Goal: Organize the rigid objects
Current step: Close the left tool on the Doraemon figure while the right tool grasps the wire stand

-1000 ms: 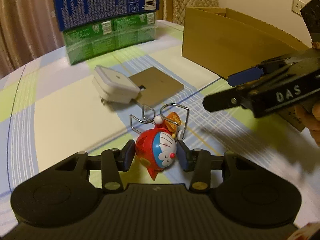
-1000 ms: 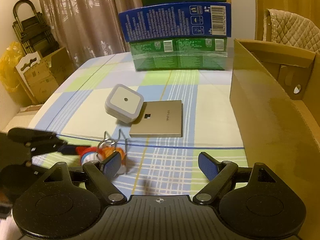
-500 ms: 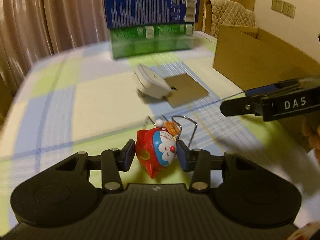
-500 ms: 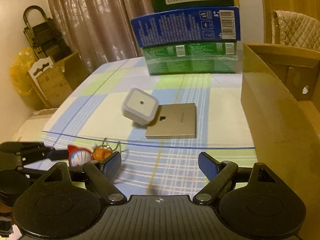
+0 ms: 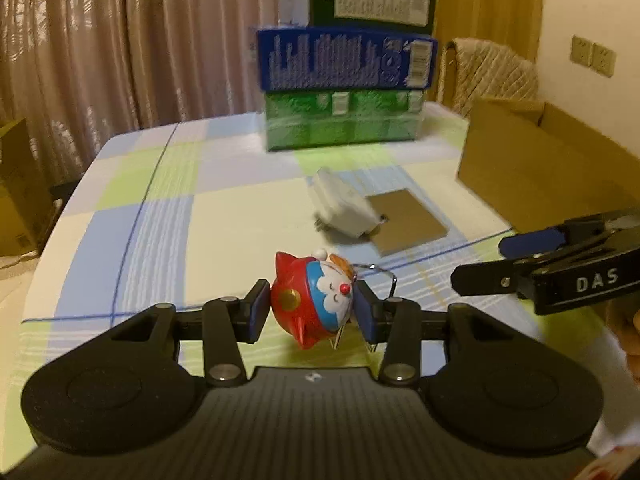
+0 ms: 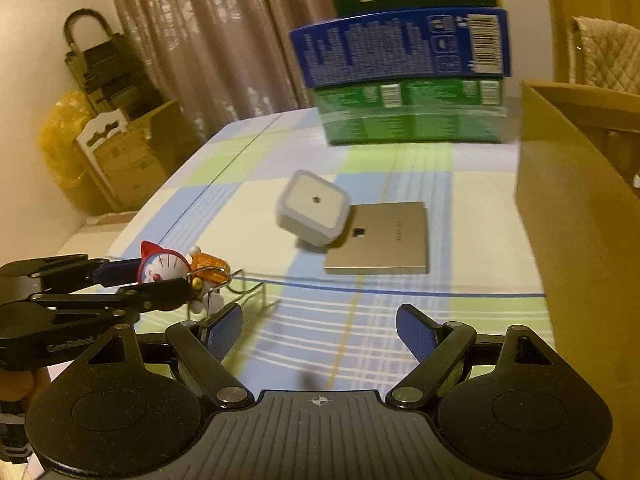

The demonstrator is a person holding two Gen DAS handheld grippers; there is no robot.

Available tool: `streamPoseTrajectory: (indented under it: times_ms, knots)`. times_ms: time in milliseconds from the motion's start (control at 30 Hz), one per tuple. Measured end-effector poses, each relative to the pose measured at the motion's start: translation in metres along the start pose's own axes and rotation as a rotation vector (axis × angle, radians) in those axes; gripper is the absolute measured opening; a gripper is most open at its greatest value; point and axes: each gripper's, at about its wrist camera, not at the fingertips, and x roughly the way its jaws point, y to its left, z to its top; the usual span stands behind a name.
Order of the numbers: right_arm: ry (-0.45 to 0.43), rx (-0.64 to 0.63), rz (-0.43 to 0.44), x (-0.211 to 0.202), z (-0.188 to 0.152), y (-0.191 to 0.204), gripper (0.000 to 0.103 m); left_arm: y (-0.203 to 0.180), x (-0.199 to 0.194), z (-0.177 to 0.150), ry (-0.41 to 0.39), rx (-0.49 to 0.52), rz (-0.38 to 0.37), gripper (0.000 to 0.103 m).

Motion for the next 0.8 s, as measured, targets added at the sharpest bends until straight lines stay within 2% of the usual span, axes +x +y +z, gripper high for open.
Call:
streamPoseTrajectory:
  times_ms: [233, 333, 533, 667, 700, 767, 800]
  knots:
    - [0.009, -0.150, 0.086, 0.015, -0.002, 0.028, 0.081, 0.030, 0.002, -0.014, 0.107, -0.110, 0.087, 0.039]
    - [0.018, -0.206, 0.118, 0.024, -0.004, 0.036, 0.081, 0.045, 0.001, -0.020, 0.113, -0.164, 0.078, 0.039]
    - [0.061, -0.305, 0.165, 0.044, -0.015, 0.049, 0.081, 0.065, 0.005, -0.031, 0.160, -0.194, 0.098, 0.039]
    - [0.066, -0.365, 0.216, 0.056, -0.022, 0.064, 0.081, 0.072, 0.003, -0.032, 0.149, -0.210, 0.089, 0.039]
    - [0.060, -0.379, 0.225, 0.059, -0.023, 0.067, 0.080, 0.073, 0.002, -0.032, 0.144, -0.208, 0.093, 0.039]
    - [0.059, -0.399, 0.236, 0.068, -0.025, 0.072, 0.060, 0.075, 0.001, -0.032, 0.142, -0.211, 0.088, 0.039]
    - [0.058, -0.401, 0.239, 0.073, -0.024, 0.074, 0.056, 0.076, 0.000, -0.033, 0.140, -0.215, 0.077, 0.039]
